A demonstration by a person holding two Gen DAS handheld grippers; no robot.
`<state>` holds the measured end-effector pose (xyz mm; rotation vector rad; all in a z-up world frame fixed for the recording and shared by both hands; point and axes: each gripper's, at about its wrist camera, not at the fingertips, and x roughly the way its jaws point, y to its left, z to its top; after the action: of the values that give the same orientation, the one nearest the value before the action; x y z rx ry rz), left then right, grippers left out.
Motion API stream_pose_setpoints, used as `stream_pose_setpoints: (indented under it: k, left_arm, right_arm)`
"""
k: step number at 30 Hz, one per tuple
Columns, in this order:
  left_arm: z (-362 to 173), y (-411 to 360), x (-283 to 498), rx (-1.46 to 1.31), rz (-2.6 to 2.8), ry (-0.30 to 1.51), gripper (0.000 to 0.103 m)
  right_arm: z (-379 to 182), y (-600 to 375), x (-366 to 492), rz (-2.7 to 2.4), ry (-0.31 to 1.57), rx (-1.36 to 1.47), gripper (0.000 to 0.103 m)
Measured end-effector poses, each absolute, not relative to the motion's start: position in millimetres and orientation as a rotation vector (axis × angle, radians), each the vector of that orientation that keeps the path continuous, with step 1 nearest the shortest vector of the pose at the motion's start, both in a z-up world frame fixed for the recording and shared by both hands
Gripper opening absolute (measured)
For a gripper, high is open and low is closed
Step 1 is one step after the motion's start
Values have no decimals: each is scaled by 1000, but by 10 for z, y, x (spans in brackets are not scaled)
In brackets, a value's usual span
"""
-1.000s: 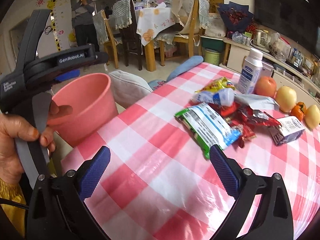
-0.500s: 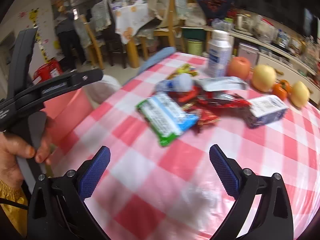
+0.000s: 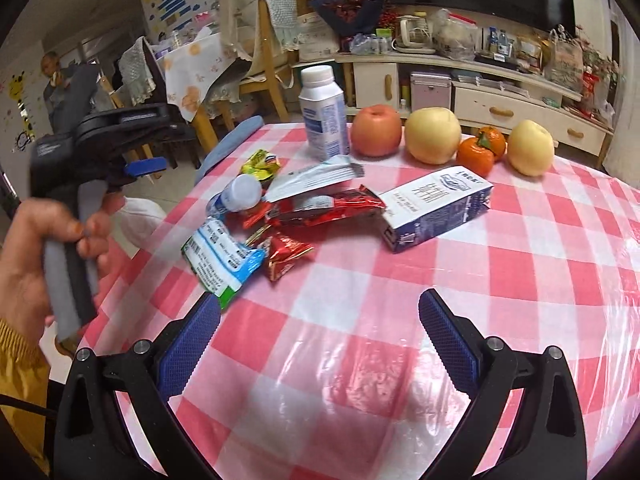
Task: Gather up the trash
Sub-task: 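Reach the left tool to the blue-feather wet-wipe packet while the right tool reaches the red RICHOY packet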
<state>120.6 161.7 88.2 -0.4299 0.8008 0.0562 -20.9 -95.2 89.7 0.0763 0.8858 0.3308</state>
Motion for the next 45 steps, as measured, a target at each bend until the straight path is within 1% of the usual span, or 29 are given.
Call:
stream_pose_setpoints:
  k: [2,4,8,9,11,12,14,16,18,19,28,31,33,35,36,37,39,43,45]
  left_arm:
    - [791,1592,1406,-430,92,830,55]
    - [645,1578,1611,-436,132,879,48]
    - [359,1534,1915,-395,189,989,30]
    - [302,1482,1958,-368,187,1014,26]
    - [265,1360,1969,-282,188,1022,21]
    - [259,1276,1969,-228,180,1026,16]
    - [256,1096,1942,-157,133,1035,12]
    - [243,914,1888,-105,70,1047,11]
    - [226,683,1755,-20,14,1044,7]
    - [227,568,1685,18,-14,1040,7]
    - [222,-67,1002,117,-303,1089,6]
    - [262,-103,872,103,-363,1104,7]
    - [354,-103,838,92,-377,1088,10]
    - [499,-52,851,74,-384,1052,12]
    - [564,-41,868,76,-383,1030,15]
    - [637,-47,899,86,-385,1007,18]
    - [725,-106,964,124,-431,975,36]
    - [729,-430,1123,306,-527,929,50]
    - [663,-598,1218,406,-566,908,62]
  right_arm:
    - [902,-1016,-195,326,889,87,98]
    - [907,-1071,-196,332,892,98,98]
    - [925,-1130,-202,333,890,91,98]
    - [930,-1153,-197,330,891,91,98]
    - [935,-1208,-179,323,897,104,98]
    - [934,-1255,-166,315,900,116,98]
    - [947,-1350,-160,301,896,140,98]
    - [972,-1471,-155,276,884,169,98]
    - [986,-1581,-145,249,878,191,98]
    - [991,-1649,-138,232,875,207,98]
    - [921,-2174,-84,86,884,313,98]
    - [864,-2249,-61,80,907,331,98]
    - [826,-2240,-60,84,924,325,98]
    - [809,-2219,-55,90,933,315,98]
    - [790,-2208,-46,96,942,313,98]
    - [769,-2194,-34,105,953,316,98]
    - [729,-2171,-7,130,974,330,98]
    - [687,-2131,5,157,1011,336,98]
    - [674,-2125,-2,157,1020,325,98]
